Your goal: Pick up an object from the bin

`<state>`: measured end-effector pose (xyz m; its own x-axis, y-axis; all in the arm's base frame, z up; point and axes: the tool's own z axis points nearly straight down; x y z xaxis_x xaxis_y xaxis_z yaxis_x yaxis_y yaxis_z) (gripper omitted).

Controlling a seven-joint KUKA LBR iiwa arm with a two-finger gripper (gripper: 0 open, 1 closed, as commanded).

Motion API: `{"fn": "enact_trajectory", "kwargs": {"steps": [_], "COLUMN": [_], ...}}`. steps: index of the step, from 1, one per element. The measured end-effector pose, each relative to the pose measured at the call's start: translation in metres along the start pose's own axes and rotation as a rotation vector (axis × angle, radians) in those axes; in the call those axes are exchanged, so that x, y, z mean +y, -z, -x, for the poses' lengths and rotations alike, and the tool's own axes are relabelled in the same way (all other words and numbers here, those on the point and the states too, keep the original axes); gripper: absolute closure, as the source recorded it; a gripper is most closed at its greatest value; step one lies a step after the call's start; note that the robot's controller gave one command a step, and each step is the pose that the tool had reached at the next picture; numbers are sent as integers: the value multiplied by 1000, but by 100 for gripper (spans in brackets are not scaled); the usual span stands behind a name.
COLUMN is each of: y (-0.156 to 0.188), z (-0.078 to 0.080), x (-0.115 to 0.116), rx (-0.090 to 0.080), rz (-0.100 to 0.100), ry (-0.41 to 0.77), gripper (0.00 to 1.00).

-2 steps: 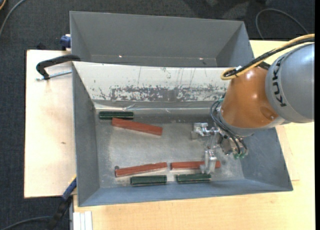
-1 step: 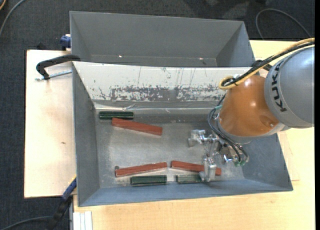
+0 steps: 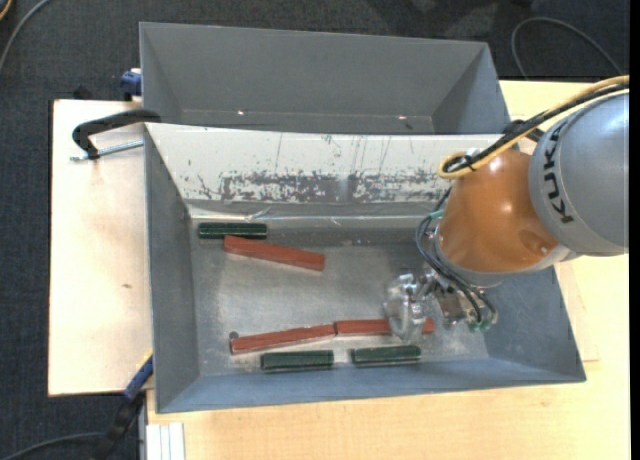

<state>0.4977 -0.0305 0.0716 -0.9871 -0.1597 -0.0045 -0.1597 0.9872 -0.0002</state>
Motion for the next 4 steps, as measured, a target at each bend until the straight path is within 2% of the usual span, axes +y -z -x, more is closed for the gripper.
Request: {"fn": "enact_trajectory", "kwargs": {"steps": [1,2,3,4], "y": [-1,4,-1,-1], "z": [0,23,-3,-3], "x": [0,-30,-4,-4], "rx": [1,-4,4,4], "rz": [1,-1,2,1], "ry": [0,-9,161,161], "gripper": [0,0,0,100]}}
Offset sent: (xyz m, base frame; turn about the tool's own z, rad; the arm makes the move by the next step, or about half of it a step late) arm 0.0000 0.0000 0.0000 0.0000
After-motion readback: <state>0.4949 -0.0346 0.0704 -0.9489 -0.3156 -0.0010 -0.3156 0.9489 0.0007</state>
